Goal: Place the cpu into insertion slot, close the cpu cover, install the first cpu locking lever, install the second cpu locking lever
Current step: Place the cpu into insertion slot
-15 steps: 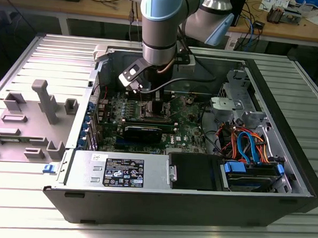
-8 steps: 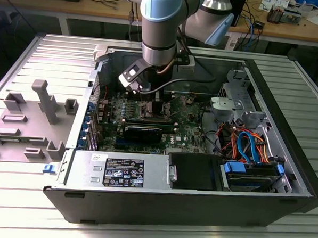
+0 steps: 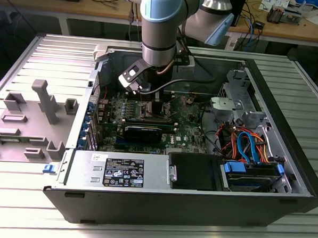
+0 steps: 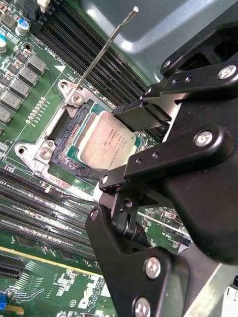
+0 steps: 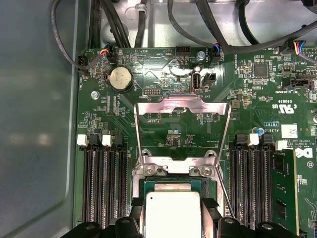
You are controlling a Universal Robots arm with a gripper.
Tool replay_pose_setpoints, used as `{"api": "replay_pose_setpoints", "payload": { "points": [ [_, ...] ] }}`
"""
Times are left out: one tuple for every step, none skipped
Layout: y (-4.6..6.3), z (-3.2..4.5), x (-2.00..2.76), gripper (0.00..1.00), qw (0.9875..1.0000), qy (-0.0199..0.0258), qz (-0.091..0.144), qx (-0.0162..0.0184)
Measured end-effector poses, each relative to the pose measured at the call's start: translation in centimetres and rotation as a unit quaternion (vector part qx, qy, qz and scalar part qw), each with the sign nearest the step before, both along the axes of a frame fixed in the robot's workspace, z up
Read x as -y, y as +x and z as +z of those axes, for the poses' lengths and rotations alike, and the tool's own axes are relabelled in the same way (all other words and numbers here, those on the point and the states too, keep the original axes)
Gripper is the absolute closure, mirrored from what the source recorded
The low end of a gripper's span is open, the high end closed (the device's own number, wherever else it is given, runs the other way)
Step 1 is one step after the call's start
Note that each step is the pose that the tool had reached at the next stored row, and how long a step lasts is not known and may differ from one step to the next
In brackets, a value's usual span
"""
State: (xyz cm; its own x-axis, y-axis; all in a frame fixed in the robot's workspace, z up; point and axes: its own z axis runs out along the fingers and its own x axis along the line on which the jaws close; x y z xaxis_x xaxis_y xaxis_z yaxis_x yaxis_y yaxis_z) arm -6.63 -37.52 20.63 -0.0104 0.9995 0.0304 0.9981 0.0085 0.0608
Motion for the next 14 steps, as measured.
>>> {"api": "replay_pose_setpoints", "payload": {
  "points": [
    [-0.03,-0.05,0.00,0.46,1.0000,0.0002,0.000,0.0001],
    [-0.08,-0.09,0.00,0.46,1.0000,0.0001,0.000,0.0001],
    [-0.17,-0.11,0.00,0.46,1.0000,0.0001,0.000,0.0000],
    [-0.22,-0.12,-0.01,0.46,1.0000,0.0001,0.000,0.0001],
    [-0.23,-0.11,0.00,0.46,1.0000,-0.0008,0.000,-0.0001],
    [-0.24,-0.12,0.00,0.46,1.0000,-0.0033,0.000,0.0000],
    [-0.23,-0.12,0.00,0.46,1.0000,-0.0055,0.000,0.0001],
    [-0.23,-0.12,0.00,0.46,1.0000,-0.0060,0.000,0.0000],
    [-0.23,-0.11,0.01,0.46,1.0000,-0.0061,0.000,0.0000],
    [-0.23,-0.11,0.00,0.46,1.0000,-0.0061,-0.002,0.0000],
    [-0.23,-0.11,0.00,0.46,1.0000,-0.0061,-0.004,0.0000],
    [-0.23,-0.12,0.00,0.46,1.0000,-0.0061,-0.004,0.0000],
    [-0.23,-0.11,0.00,0.46,1.0000,-0.0061,-0.004,0.0000],
    [-0.23,-0.11,0.00,0.46,1.0000,-0.0061,-0.005,0.0000]
  ]
}}
